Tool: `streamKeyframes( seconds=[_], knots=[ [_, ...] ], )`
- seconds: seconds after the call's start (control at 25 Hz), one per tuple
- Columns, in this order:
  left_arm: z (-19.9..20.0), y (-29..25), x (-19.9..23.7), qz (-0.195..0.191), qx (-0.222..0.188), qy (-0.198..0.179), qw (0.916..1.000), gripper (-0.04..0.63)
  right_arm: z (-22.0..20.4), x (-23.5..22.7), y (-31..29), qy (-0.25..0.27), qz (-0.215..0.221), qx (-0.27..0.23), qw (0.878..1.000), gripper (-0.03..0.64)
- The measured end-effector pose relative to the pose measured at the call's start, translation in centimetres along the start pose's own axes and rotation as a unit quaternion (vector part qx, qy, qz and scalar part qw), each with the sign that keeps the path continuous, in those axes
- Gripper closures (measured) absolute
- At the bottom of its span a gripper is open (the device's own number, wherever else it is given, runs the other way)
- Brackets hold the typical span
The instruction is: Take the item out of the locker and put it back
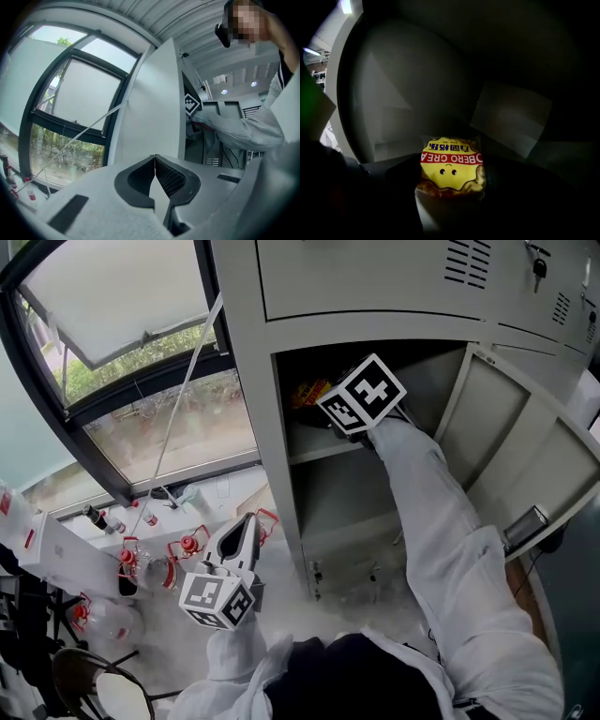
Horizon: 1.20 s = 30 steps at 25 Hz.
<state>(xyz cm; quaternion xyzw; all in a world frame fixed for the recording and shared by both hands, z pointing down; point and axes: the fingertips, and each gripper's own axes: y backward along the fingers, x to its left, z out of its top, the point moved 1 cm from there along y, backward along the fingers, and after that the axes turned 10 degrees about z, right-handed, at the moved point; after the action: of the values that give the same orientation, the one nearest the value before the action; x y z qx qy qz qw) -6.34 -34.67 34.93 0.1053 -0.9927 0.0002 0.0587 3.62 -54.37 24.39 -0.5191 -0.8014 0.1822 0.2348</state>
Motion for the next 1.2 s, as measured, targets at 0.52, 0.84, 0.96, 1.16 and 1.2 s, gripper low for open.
streamKeyframes(
  seconds=[0.52,0.84,0.96,1.16,1.2],
  knots=[
    [-0.7,0.2,-0.6,-0.004,0.007,0.001,1.0,0.586,-0.6,0.5,0.0,-0.009,0.005,0.0,1.0,0.236],
    [-1.1,0.4,-0.5,-0.005,0.012,0.003,0.9999,0.587,-0.1,0.5,0.6,0.003,-0.018,-0.023,1.0,0.145],
    [-1.1,0.4,-0.6,-0.009,0.012,0.002,0.9999,0.587,0.3,0.4,1.0,0.004,-0.021,-0.045,0.999,0.086],
    [-0.9,0.7,-0.9,-0.018,0.012,0.001,0.9998,0.586,0.6,0.5,2.3,0.008,-0.044,-0.089,0.995,0.058],
    [-0.9,0.8,-0.9,-0.019,0.013,0.001,0.9997,0.587,0.5,0.6,2.6,0.007,-0.048,-0.091,0.995,0.058]
  ],
)
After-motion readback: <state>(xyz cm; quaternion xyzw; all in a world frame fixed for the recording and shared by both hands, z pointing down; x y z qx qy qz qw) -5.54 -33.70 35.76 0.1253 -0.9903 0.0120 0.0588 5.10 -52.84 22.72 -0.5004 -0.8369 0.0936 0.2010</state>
